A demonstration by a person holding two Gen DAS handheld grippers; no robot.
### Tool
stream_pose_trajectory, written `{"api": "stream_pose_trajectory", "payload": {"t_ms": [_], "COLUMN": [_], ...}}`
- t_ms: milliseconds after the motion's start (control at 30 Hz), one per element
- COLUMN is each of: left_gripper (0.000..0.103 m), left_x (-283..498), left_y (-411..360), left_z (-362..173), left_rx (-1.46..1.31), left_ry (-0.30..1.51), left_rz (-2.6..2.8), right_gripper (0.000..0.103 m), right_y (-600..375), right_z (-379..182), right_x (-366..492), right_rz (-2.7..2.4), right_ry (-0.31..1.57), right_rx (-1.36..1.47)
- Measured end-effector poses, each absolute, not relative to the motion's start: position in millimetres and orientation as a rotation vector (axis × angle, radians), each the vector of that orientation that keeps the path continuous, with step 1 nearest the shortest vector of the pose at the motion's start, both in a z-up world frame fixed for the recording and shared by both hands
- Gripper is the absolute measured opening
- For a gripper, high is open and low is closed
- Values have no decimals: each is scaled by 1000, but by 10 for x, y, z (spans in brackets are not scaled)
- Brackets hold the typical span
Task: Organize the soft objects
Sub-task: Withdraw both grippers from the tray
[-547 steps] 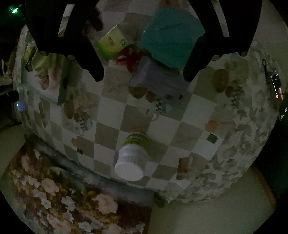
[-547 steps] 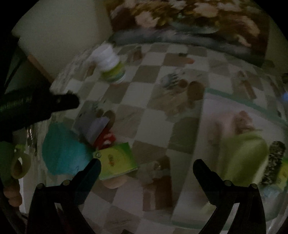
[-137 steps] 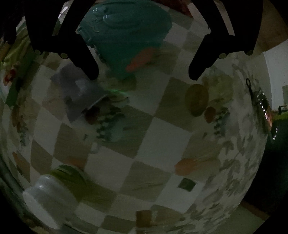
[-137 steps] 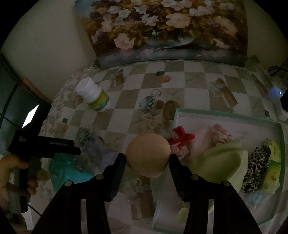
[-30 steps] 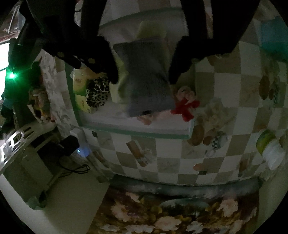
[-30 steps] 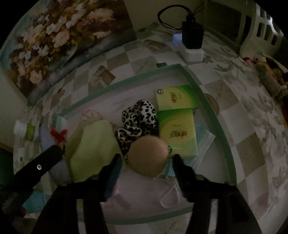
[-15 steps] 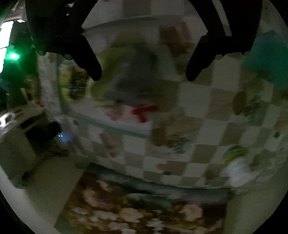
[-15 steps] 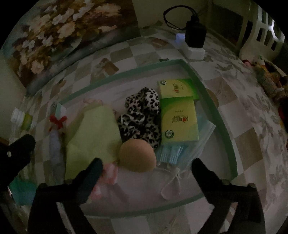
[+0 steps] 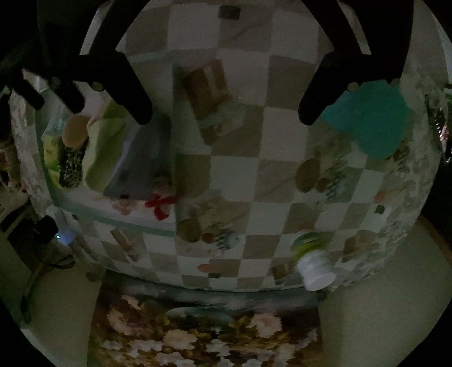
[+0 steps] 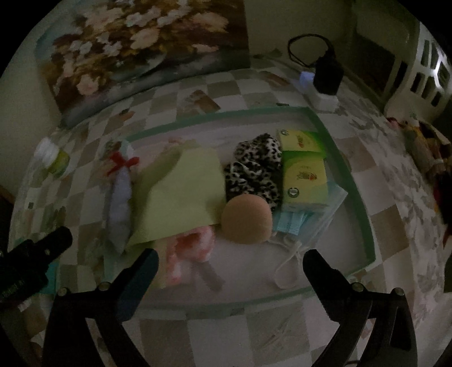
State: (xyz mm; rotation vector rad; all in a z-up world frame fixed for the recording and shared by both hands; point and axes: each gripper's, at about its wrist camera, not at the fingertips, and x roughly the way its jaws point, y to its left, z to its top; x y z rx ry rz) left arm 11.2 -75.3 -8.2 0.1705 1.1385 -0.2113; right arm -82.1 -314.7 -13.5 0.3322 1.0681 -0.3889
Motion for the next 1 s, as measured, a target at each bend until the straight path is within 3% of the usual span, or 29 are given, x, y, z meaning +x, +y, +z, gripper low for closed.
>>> {"api": "stream_pose_trajectory", "payload": {"t_ms": [1000], "left_gripper": [103], "left_x": [-131], "left_y": [-387], "left_z": [114], "left_rx": [265], "left_ry": [1089], "left_rz": [-60], "right_gripper": [103], "right_y": [-2778], "right_z": [108], "right_x": [-833], "right_rz": [-315], "right_ry": [1021], "right_rx": [219]}}
